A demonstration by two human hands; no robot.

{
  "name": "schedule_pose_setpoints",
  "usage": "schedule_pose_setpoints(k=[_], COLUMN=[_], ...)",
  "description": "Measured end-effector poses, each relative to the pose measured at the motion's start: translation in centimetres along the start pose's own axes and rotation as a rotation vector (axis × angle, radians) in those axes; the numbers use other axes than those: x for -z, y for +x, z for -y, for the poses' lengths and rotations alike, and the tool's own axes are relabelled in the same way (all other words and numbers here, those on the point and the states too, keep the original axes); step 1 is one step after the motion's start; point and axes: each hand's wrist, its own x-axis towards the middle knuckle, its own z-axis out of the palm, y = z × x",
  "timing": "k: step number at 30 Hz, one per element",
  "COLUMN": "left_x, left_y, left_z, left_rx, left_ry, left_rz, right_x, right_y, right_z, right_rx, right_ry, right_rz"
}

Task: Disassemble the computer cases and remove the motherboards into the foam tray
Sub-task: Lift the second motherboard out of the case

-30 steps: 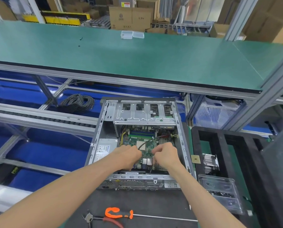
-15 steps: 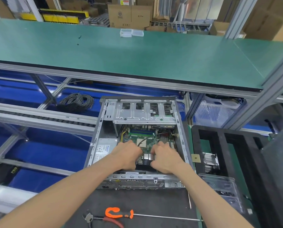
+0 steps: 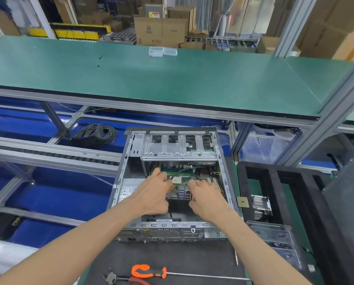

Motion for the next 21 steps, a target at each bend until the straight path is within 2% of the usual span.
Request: schedule_pose_setpoints(k=[3, 7, 12, 21], left_x=[0.1, 0.7, 0.9, 0.9], left_y=[-0.6, -0.6, -0.5, 0.2], left_z=[0.4, 0.3, -0.8, -0.1], left_rx=[-0.023, -0.014, 0.057, 0.057], left_ry=[-0.023, -0.038, -0.005, 0.015], left_rz=[-0.072, -0.01, -0.015, 0.009], right_x=[0.3, 0.7, 1.0, 0.6], right_y=[-0.2, -0.5, -1.2, -1.9], right_z=[0.3, 0.7, 0.5, 0.6], right_rx=[0.02, 0.021, -0.038, -0.121], right_ry=[0.035, 0.075, 0.135, 0.16], right_rz=[-0.02, -0.018, -0.045, -0.176])
